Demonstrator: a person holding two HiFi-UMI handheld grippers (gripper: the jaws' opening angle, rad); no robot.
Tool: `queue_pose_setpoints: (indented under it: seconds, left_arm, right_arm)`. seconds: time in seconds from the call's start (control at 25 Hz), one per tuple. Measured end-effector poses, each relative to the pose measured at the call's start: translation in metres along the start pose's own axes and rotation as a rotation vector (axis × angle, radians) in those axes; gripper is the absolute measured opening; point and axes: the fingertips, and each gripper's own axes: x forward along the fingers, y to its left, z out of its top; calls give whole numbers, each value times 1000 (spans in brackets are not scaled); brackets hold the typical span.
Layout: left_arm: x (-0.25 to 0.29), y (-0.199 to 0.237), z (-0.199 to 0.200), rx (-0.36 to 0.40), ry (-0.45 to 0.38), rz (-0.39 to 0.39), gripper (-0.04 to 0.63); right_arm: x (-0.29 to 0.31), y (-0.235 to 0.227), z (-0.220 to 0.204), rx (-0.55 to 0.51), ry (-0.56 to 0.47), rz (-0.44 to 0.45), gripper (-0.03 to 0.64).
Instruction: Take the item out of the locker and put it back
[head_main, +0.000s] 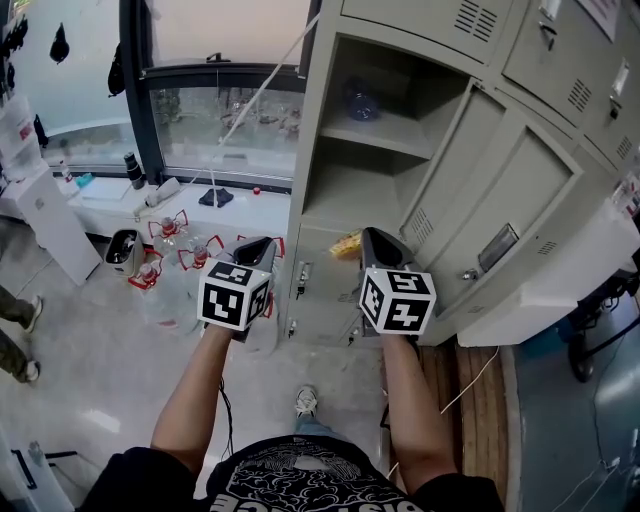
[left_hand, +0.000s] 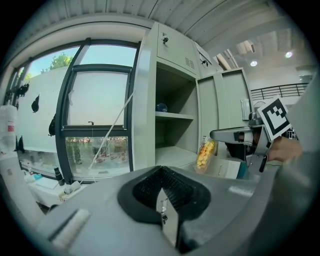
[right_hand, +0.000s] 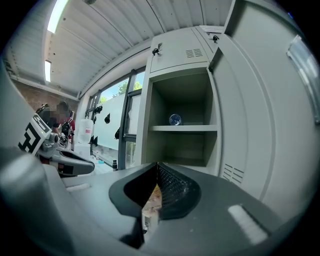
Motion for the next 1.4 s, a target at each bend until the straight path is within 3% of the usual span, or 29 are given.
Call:
queue_pose_setpoints:
  seconds: [0.72, 1.4]
  left_arm:
    - [56, 22, 19, 25, 23, 22, 1]
    - [87, 46, 32, 39, 27, 83, 1]
  right_arm:
    - [91, -21, 38, -36, -56, 58, 26]
    - [178, -39, 37, -60, -36, 92, 26]
